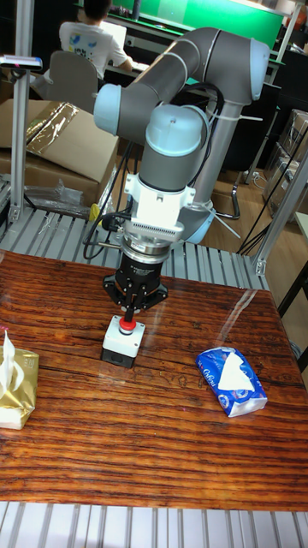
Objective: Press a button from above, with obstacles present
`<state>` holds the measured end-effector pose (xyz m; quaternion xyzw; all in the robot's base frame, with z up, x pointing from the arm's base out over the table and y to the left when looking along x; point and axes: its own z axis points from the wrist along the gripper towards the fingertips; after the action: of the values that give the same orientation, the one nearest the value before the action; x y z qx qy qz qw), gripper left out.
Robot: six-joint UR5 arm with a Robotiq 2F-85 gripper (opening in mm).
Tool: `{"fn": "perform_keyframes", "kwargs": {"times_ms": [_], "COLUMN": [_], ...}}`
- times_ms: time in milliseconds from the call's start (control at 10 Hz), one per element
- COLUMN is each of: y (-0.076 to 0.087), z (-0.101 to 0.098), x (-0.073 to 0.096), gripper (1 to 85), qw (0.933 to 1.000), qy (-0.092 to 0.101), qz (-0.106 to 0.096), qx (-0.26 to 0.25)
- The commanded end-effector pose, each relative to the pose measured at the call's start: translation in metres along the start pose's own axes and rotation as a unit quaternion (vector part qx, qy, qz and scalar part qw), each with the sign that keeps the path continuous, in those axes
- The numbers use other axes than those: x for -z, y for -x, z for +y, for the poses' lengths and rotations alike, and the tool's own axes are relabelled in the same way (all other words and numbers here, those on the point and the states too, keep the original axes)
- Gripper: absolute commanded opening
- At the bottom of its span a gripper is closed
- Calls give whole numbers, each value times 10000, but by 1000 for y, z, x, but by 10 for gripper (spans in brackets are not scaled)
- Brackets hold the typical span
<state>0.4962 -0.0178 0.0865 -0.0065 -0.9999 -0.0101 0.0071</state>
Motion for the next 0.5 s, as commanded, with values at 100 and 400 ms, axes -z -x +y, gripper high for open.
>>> {"fn": "perform_keyframes", "kwargs": {"times_ms": [100,400], "y": [-2,-7], "z": [-1,4], "x": [9,32], "gripper": [13,13], "qw": [10000,9998], "qy": [10,-1], "qz": [61,214], "qx": [-8,-48]}}
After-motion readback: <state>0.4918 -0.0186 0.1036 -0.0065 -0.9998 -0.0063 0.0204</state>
